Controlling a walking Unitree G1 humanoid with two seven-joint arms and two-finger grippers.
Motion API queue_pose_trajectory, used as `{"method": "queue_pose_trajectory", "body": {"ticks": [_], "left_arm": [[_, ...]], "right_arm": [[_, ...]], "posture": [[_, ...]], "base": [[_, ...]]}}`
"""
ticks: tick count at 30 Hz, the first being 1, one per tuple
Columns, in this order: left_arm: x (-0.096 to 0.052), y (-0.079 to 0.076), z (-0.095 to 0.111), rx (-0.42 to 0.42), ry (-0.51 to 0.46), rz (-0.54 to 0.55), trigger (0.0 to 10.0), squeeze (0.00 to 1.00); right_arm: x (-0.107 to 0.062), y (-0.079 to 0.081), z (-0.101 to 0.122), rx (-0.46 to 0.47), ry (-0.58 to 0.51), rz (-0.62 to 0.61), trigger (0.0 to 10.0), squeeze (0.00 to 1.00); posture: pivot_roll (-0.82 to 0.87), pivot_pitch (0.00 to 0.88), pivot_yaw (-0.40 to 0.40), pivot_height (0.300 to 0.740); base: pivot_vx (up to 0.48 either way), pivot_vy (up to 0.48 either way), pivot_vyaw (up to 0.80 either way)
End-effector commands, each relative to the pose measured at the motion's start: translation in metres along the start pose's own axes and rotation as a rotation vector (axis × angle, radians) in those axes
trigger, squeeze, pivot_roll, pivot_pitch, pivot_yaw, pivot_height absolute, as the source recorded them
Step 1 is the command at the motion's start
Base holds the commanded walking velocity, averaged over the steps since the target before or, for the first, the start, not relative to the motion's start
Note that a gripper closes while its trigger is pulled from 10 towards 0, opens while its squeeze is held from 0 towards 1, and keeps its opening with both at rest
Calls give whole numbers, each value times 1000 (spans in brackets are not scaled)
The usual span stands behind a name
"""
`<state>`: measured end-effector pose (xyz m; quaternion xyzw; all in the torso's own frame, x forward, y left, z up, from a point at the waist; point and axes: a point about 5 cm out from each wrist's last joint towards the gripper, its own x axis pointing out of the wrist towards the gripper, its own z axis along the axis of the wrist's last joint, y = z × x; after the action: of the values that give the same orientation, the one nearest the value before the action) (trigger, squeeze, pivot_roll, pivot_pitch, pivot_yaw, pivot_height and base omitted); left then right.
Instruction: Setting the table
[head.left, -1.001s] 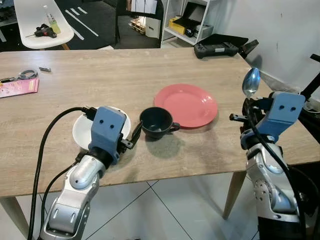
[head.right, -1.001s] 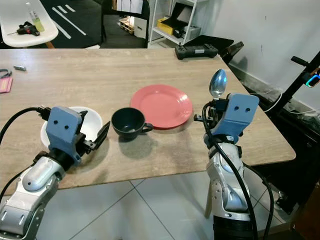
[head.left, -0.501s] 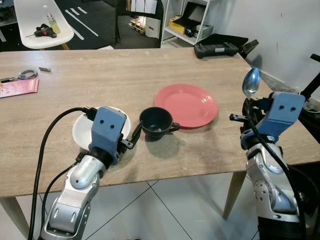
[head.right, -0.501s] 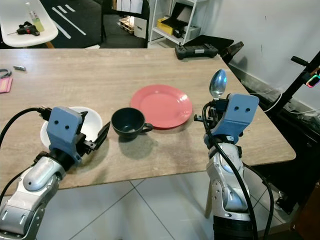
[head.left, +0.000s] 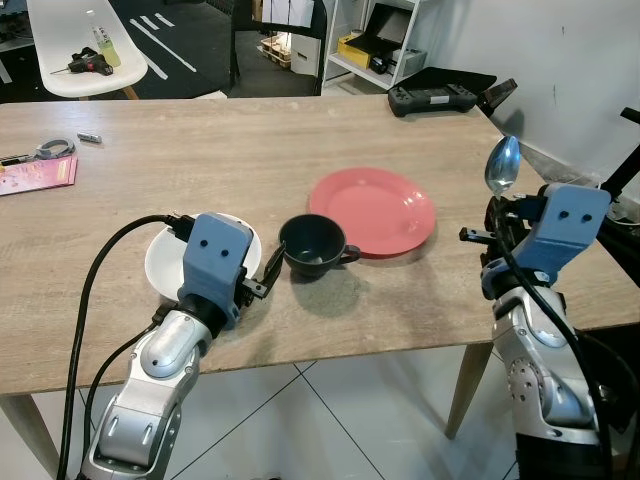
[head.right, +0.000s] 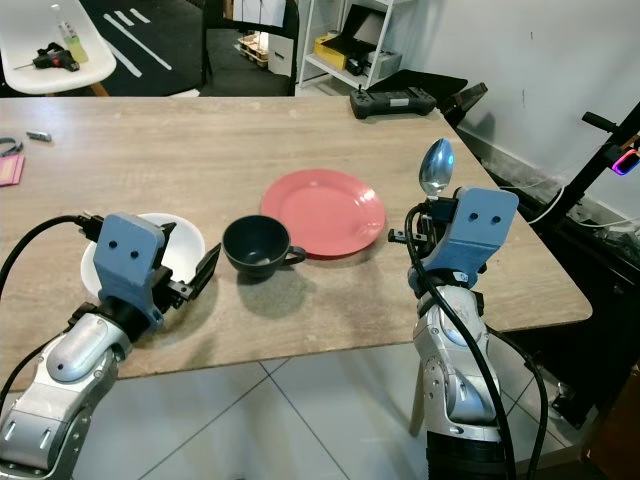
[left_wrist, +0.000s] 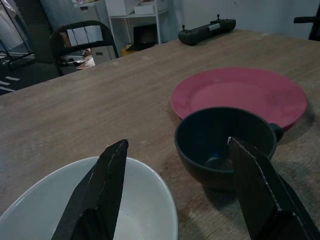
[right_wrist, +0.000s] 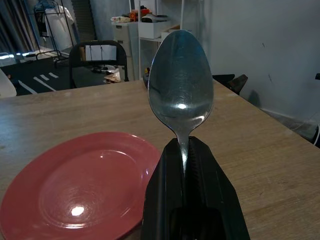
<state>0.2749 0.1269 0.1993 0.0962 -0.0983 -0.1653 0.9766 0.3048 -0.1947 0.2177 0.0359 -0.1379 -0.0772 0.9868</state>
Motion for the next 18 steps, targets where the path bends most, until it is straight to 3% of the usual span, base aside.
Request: {"method": "queue_pose_trajectory", "body": {"ticks": [1,18], "left_arm": [[-1,0,-3,2,16,5,10000,0],[0,0,-4,2,21,0,10000,0]], "right_arm": [[-2,-2,-3,-9,8,-9,10000,0],[-2,-1,-3,-6,7,-6,10000,0]], "posture": [[-2,66,38,740],[-1,56,40,740]], "base": [[0,0,0],[0,0,0]]}}
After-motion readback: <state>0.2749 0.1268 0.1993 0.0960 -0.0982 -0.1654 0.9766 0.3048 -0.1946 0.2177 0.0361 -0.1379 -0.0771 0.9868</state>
